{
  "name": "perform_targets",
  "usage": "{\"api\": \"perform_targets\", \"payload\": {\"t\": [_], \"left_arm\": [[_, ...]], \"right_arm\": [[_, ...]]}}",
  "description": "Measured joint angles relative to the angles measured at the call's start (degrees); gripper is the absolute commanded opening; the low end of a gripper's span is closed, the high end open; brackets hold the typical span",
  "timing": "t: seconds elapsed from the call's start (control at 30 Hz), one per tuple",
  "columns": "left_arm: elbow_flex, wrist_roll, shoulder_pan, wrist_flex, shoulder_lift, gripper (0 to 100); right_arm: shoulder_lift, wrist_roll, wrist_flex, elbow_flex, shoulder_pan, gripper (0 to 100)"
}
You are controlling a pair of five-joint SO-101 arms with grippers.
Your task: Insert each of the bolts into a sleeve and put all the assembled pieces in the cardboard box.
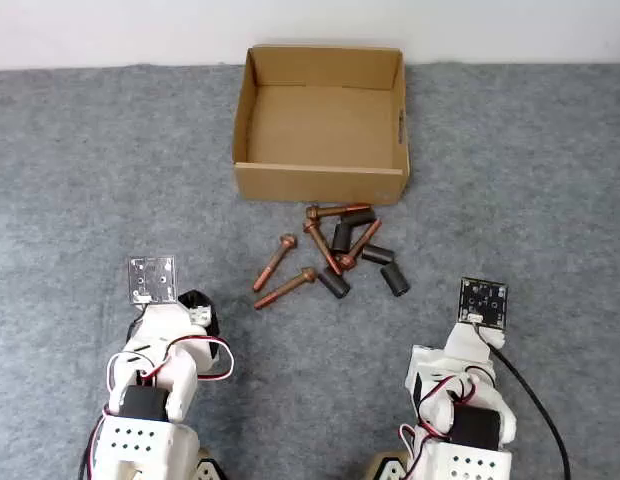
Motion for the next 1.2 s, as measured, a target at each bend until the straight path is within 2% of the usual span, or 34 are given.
{"api": "perform_targets", "payload": {"t": [1.2], "left_arm": [[0.00,0.18,-2.20,0.00,-0.09,1]], "right_arm": [[0.00,0.00,0.00,0.00,0.00,0.9]]}}
